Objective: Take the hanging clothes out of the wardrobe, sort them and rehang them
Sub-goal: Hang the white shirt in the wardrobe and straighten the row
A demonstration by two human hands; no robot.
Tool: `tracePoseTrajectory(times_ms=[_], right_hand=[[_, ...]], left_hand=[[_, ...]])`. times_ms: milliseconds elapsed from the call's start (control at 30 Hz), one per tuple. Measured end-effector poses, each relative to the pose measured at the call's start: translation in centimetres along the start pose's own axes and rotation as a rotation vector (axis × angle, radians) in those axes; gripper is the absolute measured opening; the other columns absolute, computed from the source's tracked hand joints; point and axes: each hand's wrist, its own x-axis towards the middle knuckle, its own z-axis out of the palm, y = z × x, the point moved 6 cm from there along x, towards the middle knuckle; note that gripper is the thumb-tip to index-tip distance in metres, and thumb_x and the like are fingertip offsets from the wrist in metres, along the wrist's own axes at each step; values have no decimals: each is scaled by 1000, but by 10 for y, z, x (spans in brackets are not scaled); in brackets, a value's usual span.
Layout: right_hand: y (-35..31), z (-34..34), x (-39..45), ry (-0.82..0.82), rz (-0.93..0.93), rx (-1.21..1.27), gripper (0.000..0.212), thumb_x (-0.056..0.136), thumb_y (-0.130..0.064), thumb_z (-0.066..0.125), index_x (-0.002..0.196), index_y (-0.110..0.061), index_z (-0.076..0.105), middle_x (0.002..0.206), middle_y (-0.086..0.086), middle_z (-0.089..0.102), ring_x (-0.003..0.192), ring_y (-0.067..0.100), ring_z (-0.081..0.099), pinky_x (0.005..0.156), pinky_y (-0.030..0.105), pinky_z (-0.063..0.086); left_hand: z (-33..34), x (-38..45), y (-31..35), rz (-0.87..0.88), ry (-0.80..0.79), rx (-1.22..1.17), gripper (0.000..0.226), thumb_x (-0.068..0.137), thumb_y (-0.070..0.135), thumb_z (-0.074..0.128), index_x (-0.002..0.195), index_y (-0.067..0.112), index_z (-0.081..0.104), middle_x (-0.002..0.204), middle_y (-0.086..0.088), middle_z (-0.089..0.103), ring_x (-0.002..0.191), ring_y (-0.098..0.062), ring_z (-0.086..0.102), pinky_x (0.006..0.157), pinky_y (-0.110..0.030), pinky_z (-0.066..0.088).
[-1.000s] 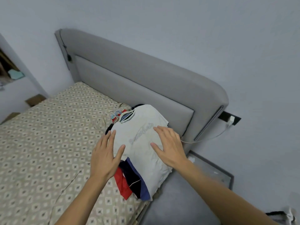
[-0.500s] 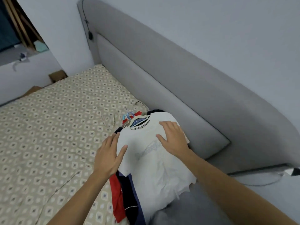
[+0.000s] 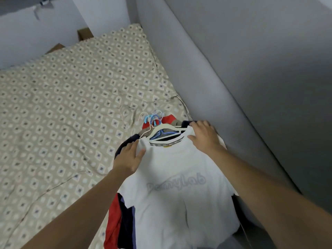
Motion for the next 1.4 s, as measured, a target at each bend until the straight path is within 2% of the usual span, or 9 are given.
tracePoseTrajectory(times_ms=[167, 367, 533, 733, 867, 1000, 1167, 1267, 1400], right_hand=[[2, 19, 16, 9, -28, -47, 46, 89, -41, 77, 121, -13, 59, 115, 11, 60, 112, 37, 53, 86, 47, 38], [-8, -18, -6, 162, -138, 26, 23, 95, -36, 71, 106, -17, 63, 97, 6, 59, 94, 36, 59, 71, 44, 41], [-20, -83, -64, 190, -137, 149, 23, 99, -42, 65, 99, -21, 57, 96, -3, 57, 90, 26, 62, 63, 41, 51], [-35, -164, -167, 205, 1, 266, 18, 102, -39, 61, 92, -27, 52, 84, -9, 60, 77, 20, 56, 64, 40, 47], [-46, -217, -263, 324, 127, 309, 12, 100, -40, 64, 95, -35, 54, 91, -15, 61, 83, 11, 55, 69, 34, 43], [-68, -265, -392, 520, 250, 257, 14, 101, -43, 61, 103, -29, 62, 95, -13, 61, 89, 12, 57, 73, 36, 46], [-115, -299, -573, 770, 402, 246, 17, 103, -44, 54, 93, -32, 59, 86, -19, 58, 81, 3, 56, 69, 33, 48], [-142, -307, -680, 936, 548, 241, 12, 101, -30, 65, 89, -28, 62, 84, -19, 60, 78, 1, 57, 67, 33, 49], [-176, -310, -815, 1081, 718, 201, 9, 98, -32, 62, 91, -27, 64, 87, -16, 63, 79, 6, 61, 71, 35, 51]], left_hand=[[16, 19, -10, -3, -26, -56, 68, 105, 62, 29, 162, 26, 27, 157, -1, 38, 143, -28, 37, 111, -42, 34], [-4, 2, -9, 13, 29, -141, 74, 101, 72, 29, 161, 30, 32, 163, 3, 36, 150, -23, 31, 118, -44, 34], [-50, -50, 10, 171, 148, -192, 48, 105, 65, 34, 142, 41, 52, 132, 12, 62, 124, -14, 52, 99, -38, 47], [-109, -136, 37, 386, 254, -182, 48, 102, 67, 28, 102, 29, 58, 96, 14, 62, 99, -7, 54, 84, -40, 50], [-144, -201, 64, 638, 345, -193, 35, 106, 58, 34, 92, 31, 52, 89, 16, 54, 91, -5, 53, 75, -35, 48], [-180, -279, 105, 925, 416, -186, 27, 107, 47, 43, 85, 31, 44, 81, 16, 46, 80, -11, 48, 67, -34, 42], [-207, -400, 169, 1321, 457, -97, 23, 107, 42, 45, 88, 35, 35, 82, 14, 39, 78, -17, 42, 67, -34, 33], [-202, -475, 206, 1509, 416, -70, 25, 107, 41, 44, 88, 26, 45, 83, 12, 41, 79, -19, 42, 67, -35, 35], [-175, -584, 248, 1724, 351, -62, 32, 106, 45, 43, 88, 20, 52, 83, 11, 45, 80, -20, 47, 64, -38, 40]])
